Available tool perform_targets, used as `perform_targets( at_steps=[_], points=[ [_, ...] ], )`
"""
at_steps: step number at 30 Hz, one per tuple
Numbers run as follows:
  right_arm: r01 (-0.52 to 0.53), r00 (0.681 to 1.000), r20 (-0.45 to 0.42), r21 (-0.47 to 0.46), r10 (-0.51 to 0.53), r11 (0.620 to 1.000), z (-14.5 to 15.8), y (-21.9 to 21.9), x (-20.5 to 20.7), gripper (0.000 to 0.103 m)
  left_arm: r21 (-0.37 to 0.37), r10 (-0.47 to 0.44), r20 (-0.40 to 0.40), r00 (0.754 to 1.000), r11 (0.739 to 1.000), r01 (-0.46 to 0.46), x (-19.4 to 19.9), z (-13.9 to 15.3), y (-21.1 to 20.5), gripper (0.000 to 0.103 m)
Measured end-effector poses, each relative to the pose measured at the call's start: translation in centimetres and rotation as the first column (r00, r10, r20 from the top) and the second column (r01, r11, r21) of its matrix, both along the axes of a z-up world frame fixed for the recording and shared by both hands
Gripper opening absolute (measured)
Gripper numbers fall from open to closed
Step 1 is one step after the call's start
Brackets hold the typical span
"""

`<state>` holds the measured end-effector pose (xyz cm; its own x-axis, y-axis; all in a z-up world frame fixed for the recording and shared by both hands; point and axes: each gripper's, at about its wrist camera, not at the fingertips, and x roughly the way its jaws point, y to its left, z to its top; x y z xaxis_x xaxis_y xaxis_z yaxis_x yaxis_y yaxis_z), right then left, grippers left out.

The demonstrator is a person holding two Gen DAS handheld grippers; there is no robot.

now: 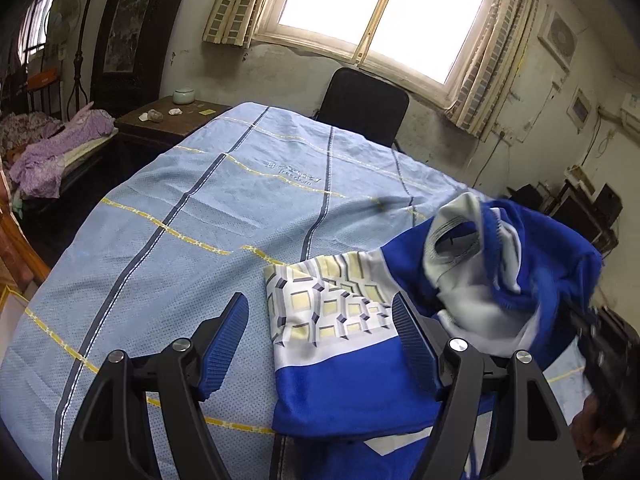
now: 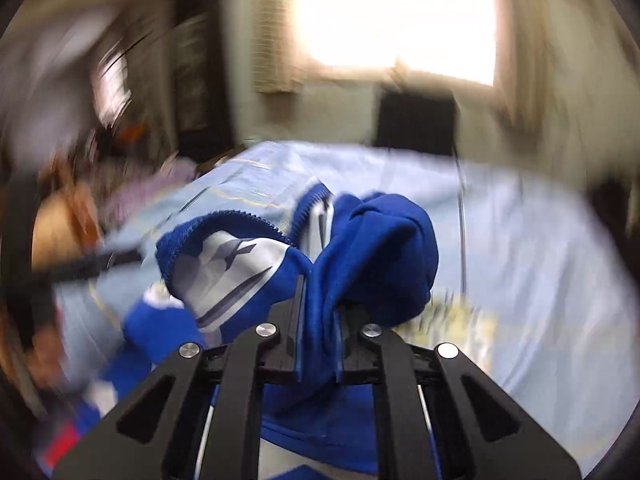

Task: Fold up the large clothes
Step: 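Fold the hood down onto the jacket body with the right gripper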

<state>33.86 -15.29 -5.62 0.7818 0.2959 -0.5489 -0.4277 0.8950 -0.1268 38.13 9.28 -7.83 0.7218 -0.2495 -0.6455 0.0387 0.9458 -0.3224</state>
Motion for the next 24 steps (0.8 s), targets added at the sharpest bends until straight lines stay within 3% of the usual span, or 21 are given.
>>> perform_targets(
  at_steps=[2, 4, 6, 9, 13, 15, 16, 17, 18, 20, 21, 22, 24],
  points=[
    [-0.088, 0.991, 0.081, -0.177, 0.104, 0.980, 0.0, 2.8, -2.8, 0.009, -0.059, -0.022, 0.009, 1.000, 0.998, 0.022, -0.4, 0.8, 0.8, 0.075],
    [-0.137, 0.977, 0.111, -0.339, 0.184, 0.931, -1.6, 5.1, -5.1, 0.009, -0.128, -0.061, 0.021, 0.998, 0.990, 0.064, -0.8, 1.6, 1.3, 0.076],
    [-0.158, 0.967, 0.114, -0.435, 0.228, 0.886, -3.5, 6.3, -6.6, 0.009, -0.199, -0.118, 0.040, 0.992, 0.972, 0.124, -1.5, 2.3, 1.5, 0.081],
    [-0.150, 0.952, 0.147, -0.535, 0.267, 0.832, -5.7, 7.5, -8.6, 0.009, -0.245, -0.219, 0.039, 0.975, 0.944, 0.221, -1.8, 2.3, 0.4, 0.093],
    [-0.141, 0.939, 0.170, -0.600, 0.298, 0.788, -6.7, 8.7, -10.1, 0.010, -0.310, -0.348, -0.055, 0.936, 0.897, 0.315, -0.9, -0.3, -2.7, 0.093],
    [-0.128, 0.929, 0.193, -0.631, 0.315, 0.765, -7.2, 9.0, -11.2, 0.012, -0.327, -0.359, -0.108, 0.927, 0.893, 0.308, -0.4, -2.0, -3.8, 0.092],
    [-0.124, 0.926, 0.200, -0.640, 0.320, 0.758, -7.6, 8.7, -11.7, 0.017, -0.329, -0.364, -0.116, 0.924, 0.892, 0.310, -0.3, -2.4, -4.1, 0.086],
    [-0.118, 0.925, 0.207, -0.641, 0.319, 0.758, -7.7, 8.5, -12.1, 0.032, -0.331, -0.380, -0.116, 0.918, 0.886, 0.325, -0.2, -2.6, -4.5, 0.081],
    [-0.112, 0.924, 0.216, -0.637, 0.316, 0.762, -7.7, 8.3, -12.3, 0.046, -0.332, -0.394, -0.110, 0.912, 0.880, 0.340, -0.2, -2.6, -4.7, 0.068],
    [-0.112, 0.931, 0.215, -0.601, 0.294, 0.792, -7.2, 7.4, -12.5, 0.058, -0.330, -0.408, -0.097, 0.908, 0.874, 0.357, -0.2, -2.4, -4.9, 0.049],
    [-0.119, 0.942, 0.199, -0.557, 0.271, 0.822, -6.7, 6.6, -12.6, 0.062, -0.330, -0.418, -0.088, 0.904, 0.869, 0.369, -0.3, -2.3, -5.0, 0.032],
    [-0.127, 0.953, 0.175, -0.505, 0.246, 0.854, -6.2, 5.9, -12.3, 0.063, -0.332, -0.424, -0.084, 0.902, 0.865, 0.376, -0.3, -2.2, -5.0, 0.023],
    [-0.141, 0.983, 0.066, -0.308, 0.169, 0.941, -4.7, 3.0, -11.4, 0.064, -0.333, -0.420, -0.083, 0.904, 0.866, 0.372, -0.2, -2.1, -4.7, 0.018]
  ],
)
